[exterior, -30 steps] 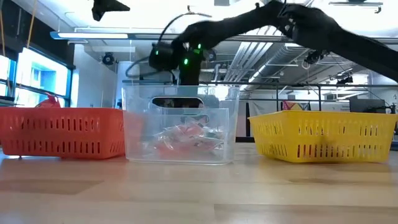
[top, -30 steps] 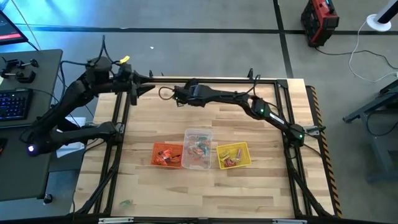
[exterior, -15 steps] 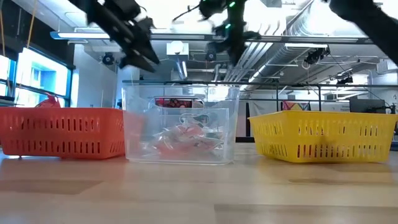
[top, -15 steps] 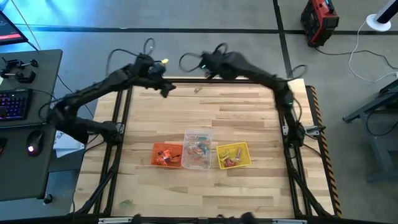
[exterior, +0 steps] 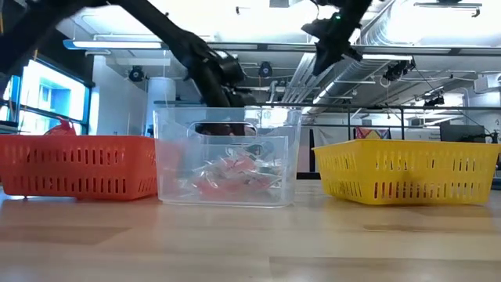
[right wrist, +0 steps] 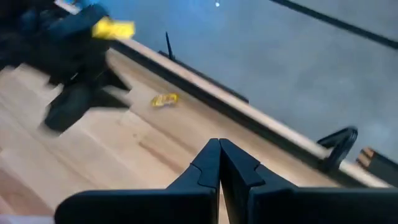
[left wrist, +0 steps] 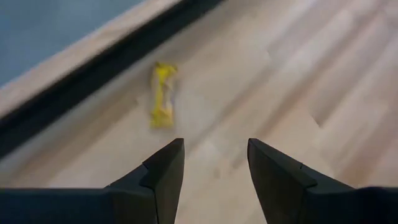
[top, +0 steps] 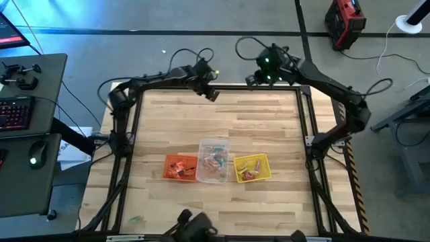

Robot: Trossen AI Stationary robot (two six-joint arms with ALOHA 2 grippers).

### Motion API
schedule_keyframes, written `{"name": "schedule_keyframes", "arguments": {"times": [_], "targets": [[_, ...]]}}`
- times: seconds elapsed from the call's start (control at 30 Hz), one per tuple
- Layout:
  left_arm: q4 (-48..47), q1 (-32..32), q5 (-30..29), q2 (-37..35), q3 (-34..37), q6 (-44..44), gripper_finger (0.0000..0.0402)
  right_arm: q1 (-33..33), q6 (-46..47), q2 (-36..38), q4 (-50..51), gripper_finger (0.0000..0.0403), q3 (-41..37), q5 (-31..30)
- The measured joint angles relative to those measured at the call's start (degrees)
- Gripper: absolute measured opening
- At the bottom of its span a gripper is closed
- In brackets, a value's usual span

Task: Sort candy by brand, put in halloween buckets
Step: Put the yellow candy into the yellow bin

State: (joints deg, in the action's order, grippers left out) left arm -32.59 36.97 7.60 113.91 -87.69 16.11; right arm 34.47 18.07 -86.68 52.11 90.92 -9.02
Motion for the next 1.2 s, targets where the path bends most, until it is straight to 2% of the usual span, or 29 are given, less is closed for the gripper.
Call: {"name": "schedule_keyframes", "arguments": {"times": [0.17, 0.33, 0.5, 0.93, 1.03, 1.13, 1.2], "targets": [[-5.25, 1.56, 0.07, 9.50, -10.33, -4.04, 0.0164, -1.86, 6.27, 5.28, -2.25, 0.0000, -9.32, 0.19], [-8.17, 3.20, 1.34, 15.58, -16.50, -7.24, 0.0163, -5.54, 13.33, 7.47, -3.82, 0.0000, -13.02, 0.73], [-8.21, 5.08, 7.62, 18.72, -17.85, -7.29, 0.0163, -8.48, 17.69, 7.36, -6.00, 0.0000, -13.04, 0.38], [-7.72, 5.36, 8.41, 21.18, -18.06, -10.88, 0.0158, -10.92, 22.21, 7.38, -12.27, 0.0000, -13.01, 0.13], [-7.95, 5.13, 8.81, 21.21, -18.04, -11.49, 0.0121, -10.92, 22.10, 7.38, -12.69, 0.0000, -13.01, 0.14], [-8.19, 4.97, 9.93, 21.35, -17.96, -11.45, 0.0043, -10.90, 21.53, 7.38, -12.62, 0.0000, -13.01, 0.12], [-9.14, 5.15, 10.26, 21.13, -17.91, -11.25, 0.0015, -10.90, 20.55, 7.38, -12.87, 0.0000, -13.01, 0.14]]}}
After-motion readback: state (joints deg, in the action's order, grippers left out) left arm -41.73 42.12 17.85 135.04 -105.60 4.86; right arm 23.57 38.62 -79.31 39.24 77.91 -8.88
